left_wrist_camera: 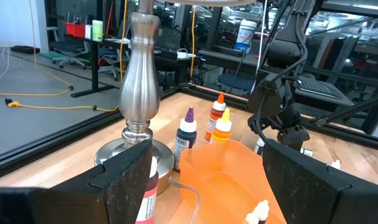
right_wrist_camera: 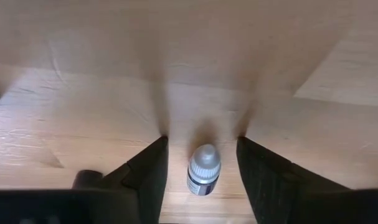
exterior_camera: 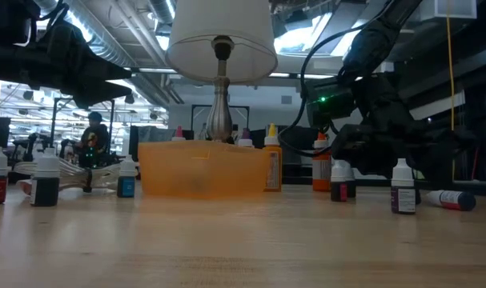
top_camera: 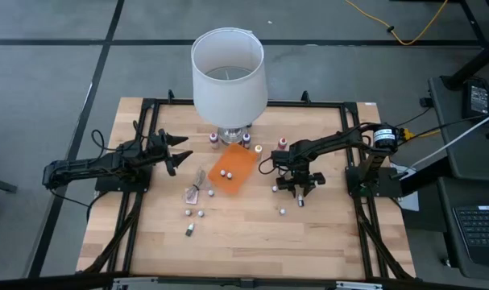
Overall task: Pick & Place food coloring
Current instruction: Put the small red food coloring bottle into the orange bin
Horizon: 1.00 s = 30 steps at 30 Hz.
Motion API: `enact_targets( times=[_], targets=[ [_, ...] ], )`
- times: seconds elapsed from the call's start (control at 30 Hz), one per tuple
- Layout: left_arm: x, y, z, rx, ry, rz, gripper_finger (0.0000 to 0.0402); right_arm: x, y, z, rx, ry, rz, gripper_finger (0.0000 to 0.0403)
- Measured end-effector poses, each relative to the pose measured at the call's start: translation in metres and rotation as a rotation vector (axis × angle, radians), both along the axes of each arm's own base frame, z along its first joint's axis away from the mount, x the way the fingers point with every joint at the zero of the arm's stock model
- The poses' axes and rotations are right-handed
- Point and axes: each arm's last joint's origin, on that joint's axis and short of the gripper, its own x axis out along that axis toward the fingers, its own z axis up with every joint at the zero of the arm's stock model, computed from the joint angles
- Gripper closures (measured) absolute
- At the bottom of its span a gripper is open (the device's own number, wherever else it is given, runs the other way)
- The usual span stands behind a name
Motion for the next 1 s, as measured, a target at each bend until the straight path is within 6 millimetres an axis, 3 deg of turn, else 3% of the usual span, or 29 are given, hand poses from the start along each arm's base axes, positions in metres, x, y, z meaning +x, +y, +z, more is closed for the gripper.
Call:
enact_targets(
  times=[0.3, 0.6, 0.77, 1.0],
  targets=[
    [0.000, 0.000, 0.000, 0.000, 0.000, 0.000, 0.0107, 0.000, 0.001, 0.000, 0.024, -0.005, 0.001, 0.0295],
    [0.000, 0.000, 0.000, 0.000, 0.000, 0.000, 0.0107, -0.002, 0.003, 0.001, 0.027, 0.017, 0.012, 0.0342],
    [0.000, 0.000, 0.000, 0.000, 0.000, 0.000, 0.0107, -0.003, 0.003, 0.007, -0.014, 0.024, 0.041, 0.0347],
    [0.000, 0.000, 0.000, 0.000, 0.000, 0.000, 0.0107, 0.001, 0.004, 0.035, -0.118, -0.023, 0.136, 0.0347]
  ],
)
